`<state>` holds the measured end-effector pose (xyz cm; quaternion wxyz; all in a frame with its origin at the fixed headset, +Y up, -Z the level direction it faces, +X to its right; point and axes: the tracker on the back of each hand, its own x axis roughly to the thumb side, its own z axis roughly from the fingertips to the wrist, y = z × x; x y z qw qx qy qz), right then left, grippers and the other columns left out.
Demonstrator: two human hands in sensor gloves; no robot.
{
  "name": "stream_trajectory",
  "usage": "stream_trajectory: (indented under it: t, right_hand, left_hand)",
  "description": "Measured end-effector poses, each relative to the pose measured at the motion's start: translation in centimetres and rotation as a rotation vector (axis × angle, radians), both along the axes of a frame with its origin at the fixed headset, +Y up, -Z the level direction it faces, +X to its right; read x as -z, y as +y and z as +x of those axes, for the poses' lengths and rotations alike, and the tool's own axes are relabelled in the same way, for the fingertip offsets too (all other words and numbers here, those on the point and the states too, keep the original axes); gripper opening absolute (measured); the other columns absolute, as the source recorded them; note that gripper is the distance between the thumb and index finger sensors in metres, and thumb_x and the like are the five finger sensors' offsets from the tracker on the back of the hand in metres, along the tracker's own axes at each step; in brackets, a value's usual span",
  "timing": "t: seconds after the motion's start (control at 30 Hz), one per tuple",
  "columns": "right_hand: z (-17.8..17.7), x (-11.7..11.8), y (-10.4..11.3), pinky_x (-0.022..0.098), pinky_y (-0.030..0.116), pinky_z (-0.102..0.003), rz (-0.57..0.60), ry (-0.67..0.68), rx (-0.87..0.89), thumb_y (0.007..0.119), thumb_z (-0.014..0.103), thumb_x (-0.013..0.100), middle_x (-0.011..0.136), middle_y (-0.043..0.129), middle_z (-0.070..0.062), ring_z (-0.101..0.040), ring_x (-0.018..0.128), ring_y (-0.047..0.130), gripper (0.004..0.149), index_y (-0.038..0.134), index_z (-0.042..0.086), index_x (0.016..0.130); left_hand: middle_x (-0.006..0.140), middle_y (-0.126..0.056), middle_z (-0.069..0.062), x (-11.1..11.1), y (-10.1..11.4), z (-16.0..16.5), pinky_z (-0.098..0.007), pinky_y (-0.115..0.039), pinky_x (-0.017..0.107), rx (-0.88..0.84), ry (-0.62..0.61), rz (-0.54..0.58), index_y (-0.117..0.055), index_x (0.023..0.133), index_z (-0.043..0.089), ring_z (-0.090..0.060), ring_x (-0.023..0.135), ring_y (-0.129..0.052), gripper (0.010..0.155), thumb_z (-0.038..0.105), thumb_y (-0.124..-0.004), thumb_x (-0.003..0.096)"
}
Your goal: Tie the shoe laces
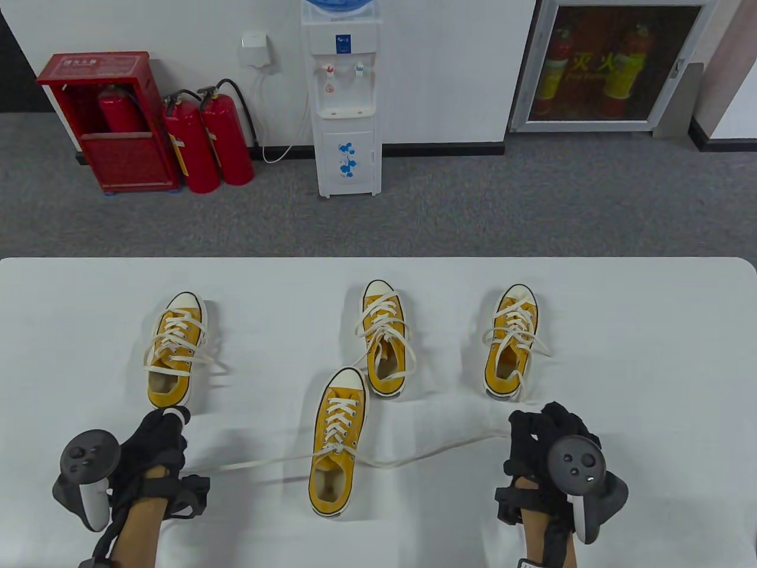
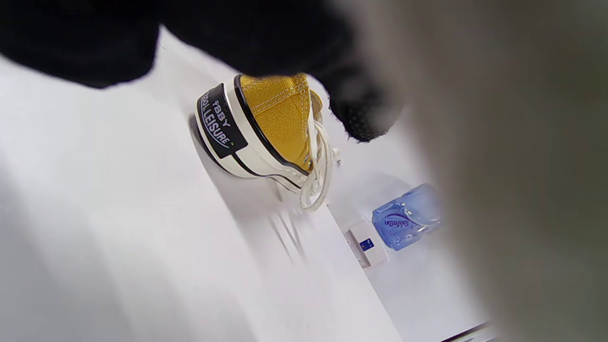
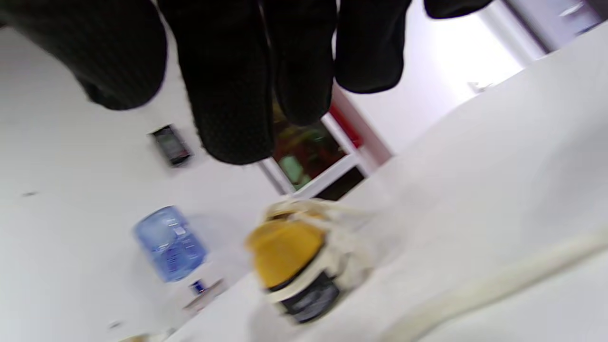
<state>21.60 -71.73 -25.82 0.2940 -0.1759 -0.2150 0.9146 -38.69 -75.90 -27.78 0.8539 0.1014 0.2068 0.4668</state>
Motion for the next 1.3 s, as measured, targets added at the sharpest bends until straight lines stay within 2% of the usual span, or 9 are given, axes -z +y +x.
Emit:
stream_trajectory:
  t: [0.07, 0.2, 0.3, 0.5, 0.67, 0.8, 0.93, 1.0, 1.3]
  right_hand:
    - [-2.0, 0.3, 0.1, 0.070, 0.044, -0.069, -0.022, 0.116, -0.020, 0.081, 0.053, 0.044, 0.100, 0.077, -0.008, -0.041, 0.095, 0.074, 0.051, 0.093, 0.021, 0.081]
    - [-6.9, 0.9, -0.6, 0.070, 0.044, -0.070, -0.118, 0.328, -0.036, 0.082, 0.048, 0.045, 0.105, 0.069, -0.008, -0.041, 0.095, 0.073, 0.055, 0.085, 0.019, 0.092]
    - [-11.5, 1.7, -1.5, 0.071, 0.039, -0.071, -0.274, 0.473, -0.073, 0.083, 0.045, 0.044, 0.111, 0.056, -0.008, -0.043, 0.102, 0.061, 0.062, 0.073, 0.019, 0.100]
    - [-17.6, 2.9, -2.7, 0.072, 0.026, -0.073, -0.479, 0.606, -0.223, 0.084, 0.043, 0.044, 0.116, 0.036, -0.007, -0.046, 0.109, 0.038, 0.070, 0.062, 0.020, 0.106]
    - [-19.3, 3.8, -4.2, 0.070, 0.018, -0.075, -0.582, 0.619, -0.194, 0.084, 0.042, 0.044, 0.117, 0.032, -0.007, -0.046, 0.110, 0.028, 0.067, 0.065, 0.020, 0.104]
    - [-18.9, 3.9, -5.1, 0.070, 0.019, -0.075, -0.510, 0.605, -0.090, 0.085, 0.041, 0.043, 0.115, 0.043, -0.007, -0.047, 0.109, 0.033, 0.054, 0.082, 0.021, 0.094]
    - [-17.8, 3.6, -4.9, 0.069, 0.023, -0.076, -0.418, 0.596, 0.040, 0.087, 0.039, 0.043, 0.108, 0.064, -0.007, -0.046, 0.107, 0.045, 0.040, 0.094, 0.022, 0.078]
    - [-17.1, 3.5, -4.4, 0.069, 0.024, -0.076, -0.415, 0.612, 0.094, 0.085, 0.040, 0.043, 0.106, 0.066, -0.006, -0.045, 0.107, 0.047, 0.040, 0.092, 0.020, 0.077]
    - [-14.4, 3.6, -2.4, 0.068, 0.029, -0.076, -0.315, 0.711, 0.640, 0.083, 0.047, 0.045, 0.097, 0.074, -0.006, -0.040, 0.100, 0.063, 0.041, 0.093, 0.015, 0.068]
  left_hand:
    - [0.025, -0.101, 0.012, 0.0, 0.2, 0.1, -0.046, -0.092, 0.020, 0.017, -0.005, 0.004, -0.094, 0.079, 0.026, -0.010, -0.002, -0.097, 0.044, 0.052, -0.075, 0.0485]
    - [0.024, -0.101, 0.012, 0.0, 0.5, 0.3, -0.046, -0.092, 0.019, 0.033, -0.012, 0.015, -0.094, 0.079, 0.026, -0.010, -0.002, -0.096, 0.044, 0.052, -0.075, 0.0484]
    - [0.024, -0.101, 0.012, 0.0, 0.7, 0.3, -0.046, -0.092, 0.019, 0.038, -0.017, 0.021, -0.094, 0.078, 0.026, -0.010, -0.003, -0.096, 0.044, 0.052, -0.075, 0.0484]
    - [0.024, -0.101, 0.012, 0.0, 0.8, 0.4, -0.046, -0.092, 0.019, 0.031, -0.035, 0.016, -0.094, 0.079, 0.026, -0.010, -0.003, -0.096, 0.044, 0.052, -0.075, 0.0483]
    - [0.024, -0.101, 0.012, 0.1, 0.8, 0.5, -0.046, -0.092, 0.018, 0.041, -0.043, 0.016, -0.094, 0.079, 0.026, -0.010, -0.003, -0.096, 0.044, 0.052, -0.075, 0.0483]
    - [0.024, -0.101, 0.012, 0.1, 0.8, 0.6, -0.046, -0.092, 0.018, 0.047, -0.052, 0.012, -0.095, 0.078, 0.026, -0.010, -0.003, -0.096, 0.044, 0.052, -0.075, 0.0483]
    - [0.023, -0.101, 0.012, 0.1, 1.0, 0.7, -0.046, -0.092, 0.018, 0.063, -0.057, 0.017, -0.095, 0.078, 0.026, -0.010, -0.003, -0.096, 0.044, 0.052, -0.076, 0.0482]
    - [0.023, -0.101, 0.012, 0.1, 1.0, 0.8, -0.046, -0.092, 0.018, 0.071, -0.058, 0.019, -0.095, 0.078, 0.026, -0.010, -0.004, -0.096, 0.044, 0.052, -0.076, 0.0482]
    - [0.022, -0.101, 0.012, 0.1, 0.8, 0.2, -0.045, -0.092, 0.017, 0.068, -0.037, 0.007, -0.095, 0.077, 0.026, -0.010, -0.004, -0.096, 0.044, 0.053, -0.076, 0.0483]
